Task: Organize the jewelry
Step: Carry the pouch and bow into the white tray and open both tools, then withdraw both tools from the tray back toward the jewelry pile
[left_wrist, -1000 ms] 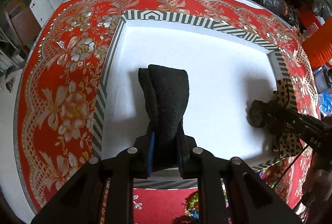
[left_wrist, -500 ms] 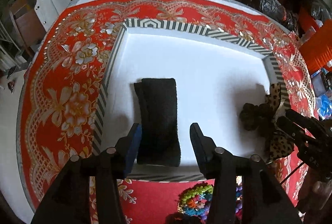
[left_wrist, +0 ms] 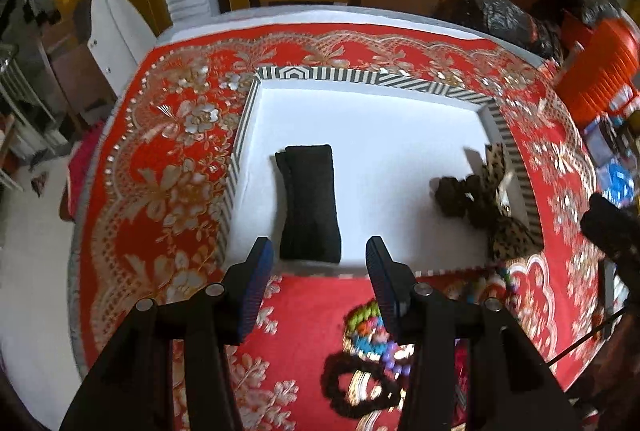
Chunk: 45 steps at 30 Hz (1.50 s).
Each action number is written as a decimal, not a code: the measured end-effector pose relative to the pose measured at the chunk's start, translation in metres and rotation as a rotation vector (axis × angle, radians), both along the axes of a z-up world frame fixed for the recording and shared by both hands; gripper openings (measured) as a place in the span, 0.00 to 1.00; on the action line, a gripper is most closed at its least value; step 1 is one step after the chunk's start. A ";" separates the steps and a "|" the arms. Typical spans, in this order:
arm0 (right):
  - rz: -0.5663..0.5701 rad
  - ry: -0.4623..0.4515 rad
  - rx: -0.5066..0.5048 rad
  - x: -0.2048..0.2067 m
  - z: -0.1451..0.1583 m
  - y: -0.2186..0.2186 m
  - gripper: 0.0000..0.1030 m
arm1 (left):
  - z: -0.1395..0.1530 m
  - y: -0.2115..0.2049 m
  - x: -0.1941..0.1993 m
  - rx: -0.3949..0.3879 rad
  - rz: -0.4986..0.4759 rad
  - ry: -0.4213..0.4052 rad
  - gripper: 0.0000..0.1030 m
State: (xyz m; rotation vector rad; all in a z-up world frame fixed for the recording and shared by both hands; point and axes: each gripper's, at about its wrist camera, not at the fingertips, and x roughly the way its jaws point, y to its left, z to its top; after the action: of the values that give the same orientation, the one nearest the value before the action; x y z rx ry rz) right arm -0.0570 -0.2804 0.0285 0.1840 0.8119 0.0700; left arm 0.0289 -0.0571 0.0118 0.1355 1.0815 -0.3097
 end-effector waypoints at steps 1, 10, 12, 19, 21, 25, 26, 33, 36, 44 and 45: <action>0.004 -0.007 -0.001 -0.007 0.004 0.002 0.59 | 0.002 0.001 -0.005 0.005 -0.004 -0.006 0.29; -0.004 -0.040 0.008 -0.059 0.017 0.021 0.65 | 0.013 0.018 -0.044 -0.025 -0.011 -0.014 0.29; -0.006 -0.039 0.006 -0.068 0.016 0.025 0.65 | 0.016 0.021 -0.051 -0.018 -0.012 -0.026 0.29; -0.037 -0.032 0.016 -0.093 0.015 0.036 0.67 | 0.027 0.031 -0.073 -0.039 -0.023 -0.074 0.29; -0.047 -0.032 0.015 -0.097 0.015 0.038 0.69 | 0.031 0.032 -0.078 -0.042 -0.030 -0.089 0.29; -0.071 -0.012 0.001 -0.100 0.015 0.041 0.71 | 0.035 0.032 -0.087 -0.047 -0.041 -0.107 0.29; -0.077 -0.005 -0.003 -0.101 0.013 0.042 0.71 | 0.036 0.032 -0.088 -0.045 -0.043 -0.110 0.29; -0.088 0.042 -0.022 -0.103 0.007 0.046 0.71 | 0.031 0.035 -0.093 -0.051 -0.048 -0.097 0.29; -0.098 0.055 -0.023 -0.103 0.003 0.044 0.71 | 0.029 0.036 -0.094 -0.057 -0.049 -0.088 0.29; -0.120 0.086 -0.024 -0.103 -0.003 0.035 0.71 | 0.022 0.032 -0.097 -0.045 -0.056 -0.075 0.29; -0.122 0.088 -0.022 -0.103 -0.004 0.034 0.71 | 0.021 0.032 -0.097 -0.043 -0.055 -0.072 0.29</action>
State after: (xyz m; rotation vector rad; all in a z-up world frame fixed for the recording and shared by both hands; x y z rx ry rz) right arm -0.1601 -0.2464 0.0248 0.2163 0.8869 -0.0622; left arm -0.0677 -0.0254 0.0332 0.1373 1.0003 -0.3750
